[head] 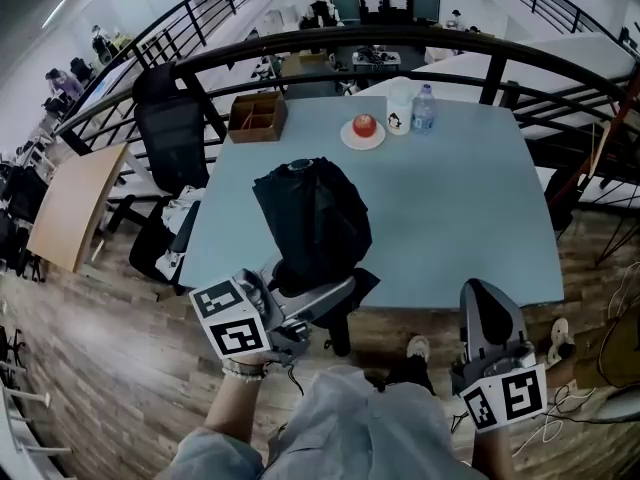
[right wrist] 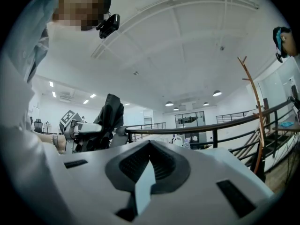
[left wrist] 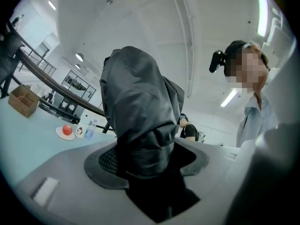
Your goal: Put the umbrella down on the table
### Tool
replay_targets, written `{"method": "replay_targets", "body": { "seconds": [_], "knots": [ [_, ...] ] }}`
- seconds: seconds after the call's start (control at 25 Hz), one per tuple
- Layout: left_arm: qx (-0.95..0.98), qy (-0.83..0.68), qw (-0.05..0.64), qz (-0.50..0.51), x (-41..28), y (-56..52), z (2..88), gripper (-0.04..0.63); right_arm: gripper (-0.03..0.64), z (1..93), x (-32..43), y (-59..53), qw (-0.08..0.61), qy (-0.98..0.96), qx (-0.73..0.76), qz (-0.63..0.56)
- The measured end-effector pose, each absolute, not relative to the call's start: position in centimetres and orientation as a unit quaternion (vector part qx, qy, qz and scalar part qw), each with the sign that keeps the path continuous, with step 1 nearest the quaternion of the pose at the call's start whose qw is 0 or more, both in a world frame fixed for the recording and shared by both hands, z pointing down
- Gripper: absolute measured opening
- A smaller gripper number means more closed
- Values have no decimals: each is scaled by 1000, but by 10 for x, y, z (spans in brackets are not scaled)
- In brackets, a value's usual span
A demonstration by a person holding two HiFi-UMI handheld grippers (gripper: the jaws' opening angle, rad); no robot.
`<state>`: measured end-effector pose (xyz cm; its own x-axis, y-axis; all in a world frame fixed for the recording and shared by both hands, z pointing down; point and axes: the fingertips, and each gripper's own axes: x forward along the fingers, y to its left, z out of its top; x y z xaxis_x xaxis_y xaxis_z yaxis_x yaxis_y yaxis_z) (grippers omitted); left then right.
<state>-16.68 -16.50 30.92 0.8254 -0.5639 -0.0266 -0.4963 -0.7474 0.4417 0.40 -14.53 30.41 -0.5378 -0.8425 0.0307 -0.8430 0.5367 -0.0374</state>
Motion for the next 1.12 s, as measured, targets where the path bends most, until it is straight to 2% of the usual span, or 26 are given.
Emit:
{"method": "replay_targets", "body": {
  "seconds": [0.28,1.12],
  "knots": [
    [943,-270,191,33,-135,-179,336,278,-8,307,18,-146,4,-872,488,30],
    [938,-207,182,211,-55,-220,429,278,-8,331,63,-162,20,-856,512,64]
  ]
}}
